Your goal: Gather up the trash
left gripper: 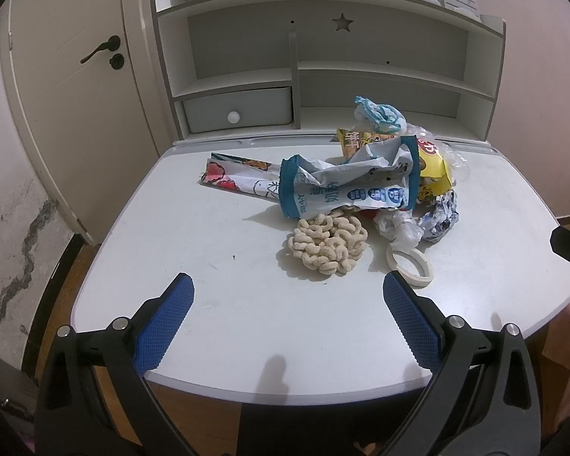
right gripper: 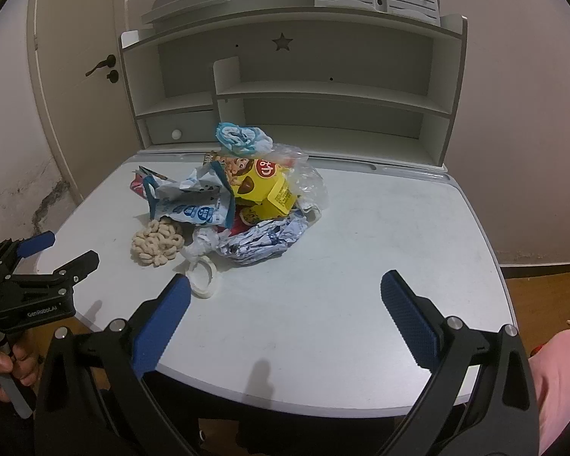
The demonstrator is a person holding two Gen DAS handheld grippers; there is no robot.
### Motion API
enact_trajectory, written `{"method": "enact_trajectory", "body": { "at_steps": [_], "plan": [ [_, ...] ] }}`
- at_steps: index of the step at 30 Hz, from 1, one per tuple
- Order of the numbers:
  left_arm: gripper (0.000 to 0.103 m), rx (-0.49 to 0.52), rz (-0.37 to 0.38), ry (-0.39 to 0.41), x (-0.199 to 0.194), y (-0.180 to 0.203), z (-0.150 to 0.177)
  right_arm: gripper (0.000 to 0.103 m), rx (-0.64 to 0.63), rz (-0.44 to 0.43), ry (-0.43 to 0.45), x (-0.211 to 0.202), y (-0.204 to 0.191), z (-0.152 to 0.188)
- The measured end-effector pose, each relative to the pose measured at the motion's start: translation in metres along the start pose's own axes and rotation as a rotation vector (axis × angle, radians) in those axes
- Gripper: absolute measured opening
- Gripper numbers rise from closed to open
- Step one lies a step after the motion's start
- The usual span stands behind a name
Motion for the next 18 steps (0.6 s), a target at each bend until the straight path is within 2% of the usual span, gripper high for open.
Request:
{"method": "enact_trajectory", "body": {
  "at_steps": [18],
  "plan": [
    [0.097, 0.003, 0.0, -0.002, 0.0002, 0.0025, -0.0002, 0.097, -0.005, 0.003, 0.003, 0.0, -0.003, 0.0011]
  ]
}}
Point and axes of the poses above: each gripper's, at about its wrist camera, not at the fingertips, and x roughly the way its jaws point, y to its right, z to its underside, the point moved 5 cm from there along x, roughly the way its jaws point, and after that the axes turned 13 degrees about -y, right-handed, at the moved point
